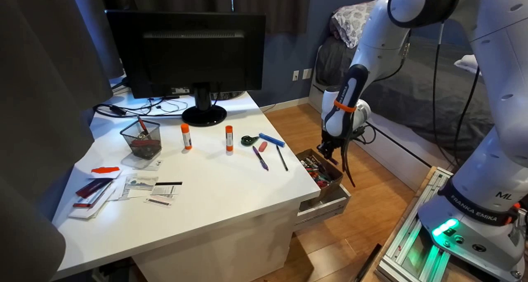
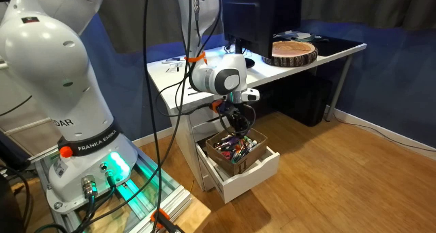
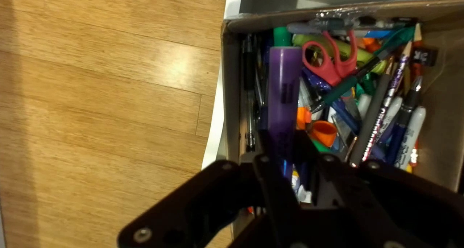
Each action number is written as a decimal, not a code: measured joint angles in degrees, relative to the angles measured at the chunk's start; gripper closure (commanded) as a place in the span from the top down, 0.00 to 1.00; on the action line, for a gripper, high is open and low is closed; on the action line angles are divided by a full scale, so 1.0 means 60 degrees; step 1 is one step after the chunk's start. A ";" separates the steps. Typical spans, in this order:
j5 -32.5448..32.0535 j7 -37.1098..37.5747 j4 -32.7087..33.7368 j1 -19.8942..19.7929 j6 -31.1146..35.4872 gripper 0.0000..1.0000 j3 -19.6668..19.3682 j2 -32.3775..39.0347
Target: Put the pencils inside the box
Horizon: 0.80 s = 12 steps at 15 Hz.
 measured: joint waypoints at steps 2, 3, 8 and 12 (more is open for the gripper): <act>0.0056 -0.0083 0.0321 0.0000 0.0068 0.05 -0.0015 0.0332; 0.0084 -0.0132 0.0467 -0.0001 0.0106 0.05 -0.0023 0.0471; 0.0113 -0.0326 0.1092 0.0002 0.0243 0.05 -0.0056 0.1049; 0.0113 -0.0457 0.1456 0.0061 0.0317 0.45 -0.0190 0.1424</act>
